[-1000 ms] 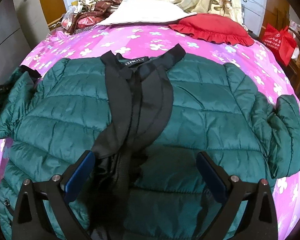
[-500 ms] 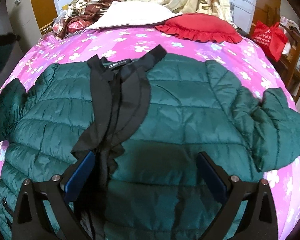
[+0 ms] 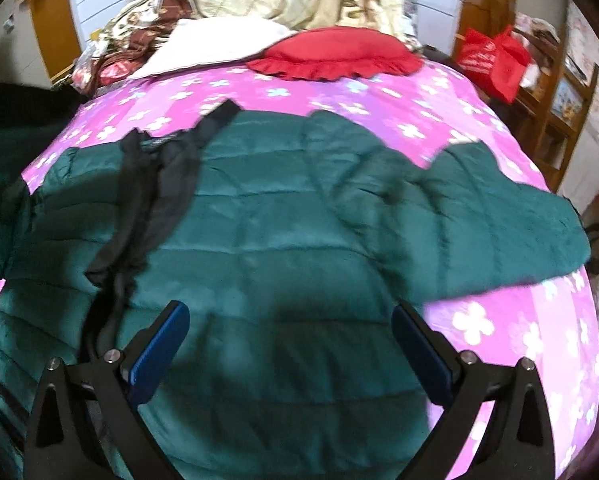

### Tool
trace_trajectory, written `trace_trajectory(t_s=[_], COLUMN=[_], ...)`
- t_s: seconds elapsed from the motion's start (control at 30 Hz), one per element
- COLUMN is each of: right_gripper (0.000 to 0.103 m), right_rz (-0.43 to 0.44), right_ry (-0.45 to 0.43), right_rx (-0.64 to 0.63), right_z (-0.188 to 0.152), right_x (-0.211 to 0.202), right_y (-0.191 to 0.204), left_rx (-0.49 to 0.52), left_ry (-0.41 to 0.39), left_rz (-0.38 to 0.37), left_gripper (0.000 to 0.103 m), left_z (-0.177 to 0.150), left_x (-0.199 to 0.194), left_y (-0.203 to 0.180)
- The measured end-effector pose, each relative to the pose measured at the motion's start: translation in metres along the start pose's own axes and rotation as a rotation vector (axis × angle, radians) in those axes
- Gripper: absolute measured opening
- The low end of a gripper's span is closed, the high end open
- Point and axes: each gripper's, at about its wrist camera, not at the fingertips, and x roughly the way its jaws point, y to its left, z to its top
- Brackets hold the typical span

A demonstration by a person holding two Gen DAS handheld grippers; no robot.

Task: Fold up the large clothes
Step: 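Carry the sleeve across the jacket front toward the right tool, release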

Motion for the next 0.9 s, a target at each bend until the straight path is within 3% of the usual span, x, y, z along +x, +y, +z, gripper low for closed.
trace_trajectory(t_s=[0.3, 0.5, 0.7, 0.9], right_gripper=[0.103, 0.103, 0.103, 0.103], right_rz=[-0.033, -0.049, -0.049, -0.015], right_ry=[-0.008, -0.014, -0.010, -0.031], right_rx=[0.039, 0.043, 0.067, 0.088], right_z=[-0.017, -0.026, -0.028, -0.024], right_x=[-0.012, -0.019, -0.021, -0.030], right_y=[-0.049, -0.067, -0.080, -0.081], left_rx=[0.032, 0.071, 0.103, 0.099], left_ry=[0.108, 0.116, 0.145, 0.116], left_rz=[0.017, 0.027, -0.018, -0.095], left_gripper=[0.000, 0.000, 0.004, 0.015], left_z=[-0.031, -0.044, -0.049, -0.041], left_x=[0.058, 0.070, 0.063, 0.012], left_y=[-0.048, -0.060, -0.071, -0.063])
